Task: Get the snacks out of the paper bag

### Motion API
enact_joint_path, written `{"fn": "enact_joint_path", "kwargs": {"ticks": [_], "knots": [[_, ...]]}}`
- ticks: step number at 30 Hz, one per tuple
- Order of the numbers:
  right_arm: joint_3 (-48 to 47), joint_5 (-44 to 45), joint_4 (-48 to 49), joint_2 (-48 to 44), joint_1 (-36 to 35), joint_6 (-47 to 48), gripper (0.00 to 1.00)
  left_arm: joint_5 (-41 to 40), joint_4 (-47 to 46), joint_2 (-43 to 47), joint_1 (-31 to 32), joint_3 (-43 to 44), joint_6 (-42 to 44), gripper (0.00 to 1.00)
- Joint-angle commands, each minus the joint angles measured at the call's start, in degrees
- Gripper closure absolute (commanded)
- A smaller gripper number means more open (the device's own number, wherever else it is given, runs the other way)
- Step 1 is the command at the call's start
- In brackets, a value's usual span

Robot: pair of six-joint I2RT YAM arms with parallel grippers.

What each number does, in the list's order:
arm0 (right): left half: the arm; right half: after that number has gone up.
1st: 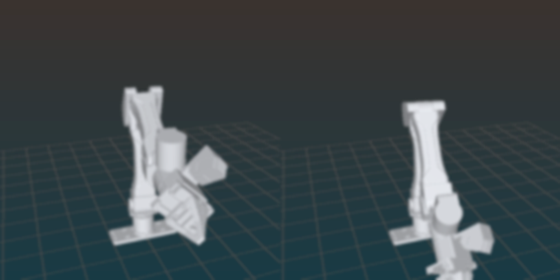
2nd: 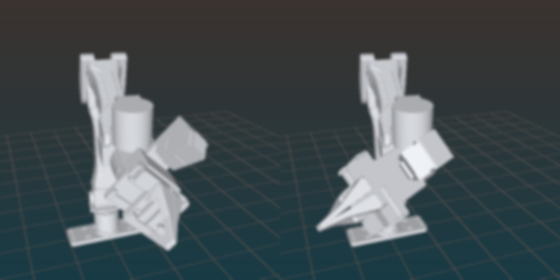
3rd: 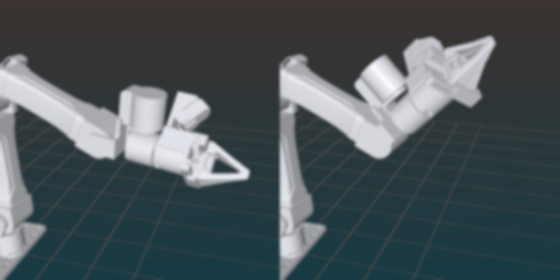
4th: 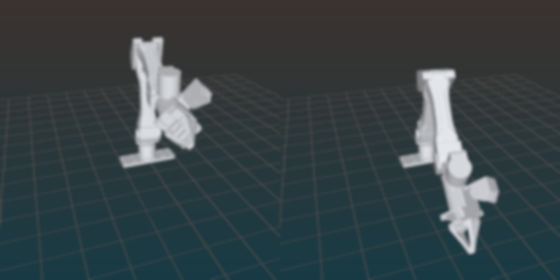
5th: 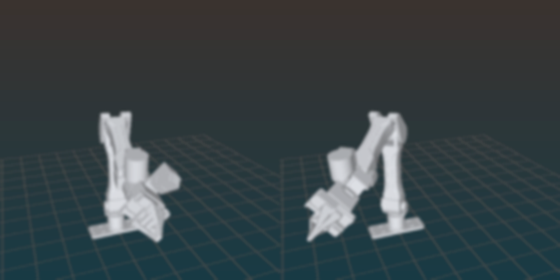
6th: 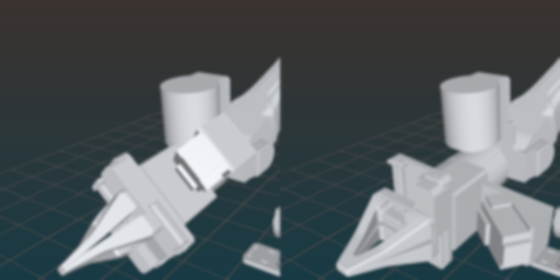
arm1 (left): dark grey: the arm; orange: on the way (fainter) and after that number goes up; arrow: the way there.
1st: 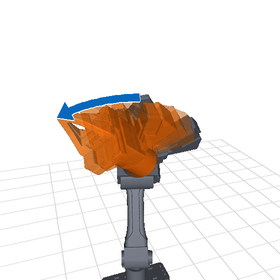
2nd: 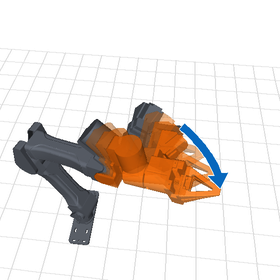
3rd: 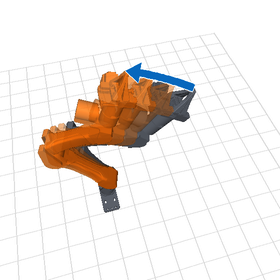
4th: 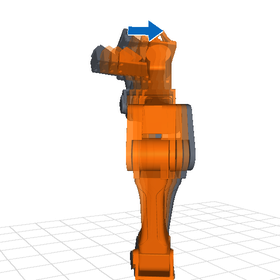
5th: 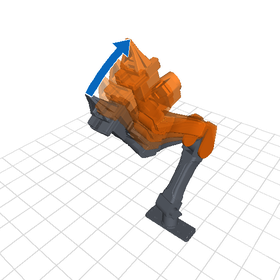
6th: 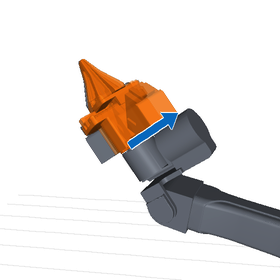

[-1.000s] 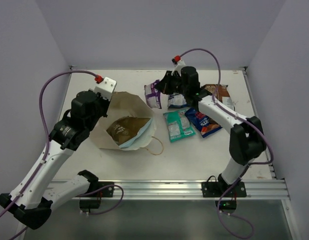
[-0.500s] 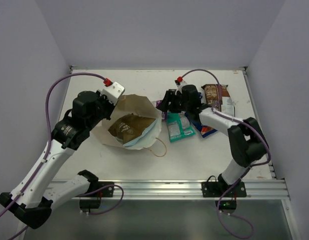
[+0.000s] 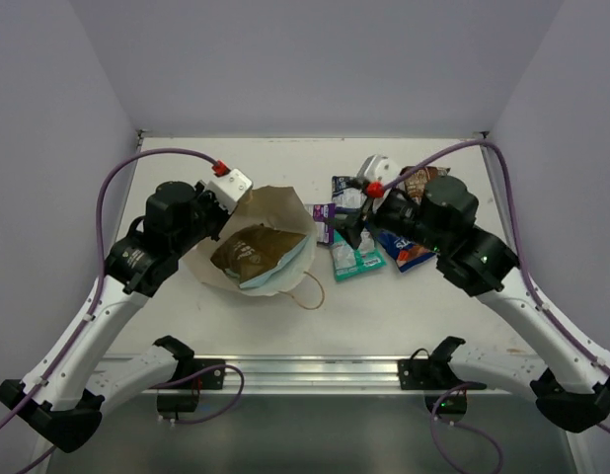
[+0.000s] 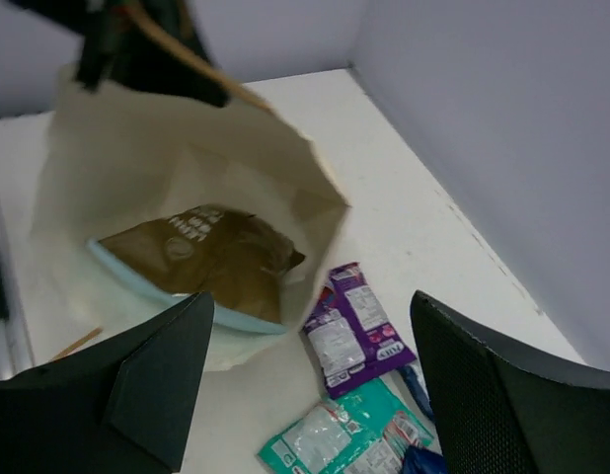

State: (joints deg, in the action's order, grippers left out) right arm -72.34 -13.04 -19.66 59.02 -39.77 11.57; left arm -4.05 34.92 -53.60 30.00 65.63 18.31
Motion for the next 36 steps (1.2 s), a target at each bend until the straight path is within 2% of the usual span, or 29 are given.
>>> {"fn": "enact_joint_path", "kwargs": {"ticks": [1, 5, 9, 13, 16, 29, 36], "knots": [[-1.3, -1.8, -10.0, 3.4, -8.4, 15.5, 0.16, 2.6, -1.5, 0.3, -0.3, -0.2, 1.7, 1.00], [-3.1, 1.2, -12.7, 9.3, -15.3, 20.8, 0.16, 3.4, -1.3, 0.5, -0.2, -0.1, 2.0, 1.00], [-5.3, 5.7, -13.2, 19.1, -22.2, 23.6, 0.16, 3.8, -1.0, 0.1, -0.2, 0.3, 3.0, 1.00], [-7.1, 9.1, -13.6, 25.9, -24.6, 26.2, 0.15, 5.3, -0.5, -0.7, -0.3, 1.8, 3.1, 1.00], [-7.9, 10.4, -13.6, 29.2, -25.1, 27.4, 0.15, 6.2, -0.5, -0.8, -0.2, 2.2, 3.0, 1.00], [-4.4, 15.2, -0.1, 33.7, -25.4, 30.3, 0.15, 10.8, -0.6, -0.6, -0.3, 1.8, 1.9, 1.00], [-8.9, 10.7, -5.5, 38.7, -25.3, 29.1, 0.18, 11.7, -1.0, 0.2, -0.3, 2.6, 1.1, 1.00]]}}
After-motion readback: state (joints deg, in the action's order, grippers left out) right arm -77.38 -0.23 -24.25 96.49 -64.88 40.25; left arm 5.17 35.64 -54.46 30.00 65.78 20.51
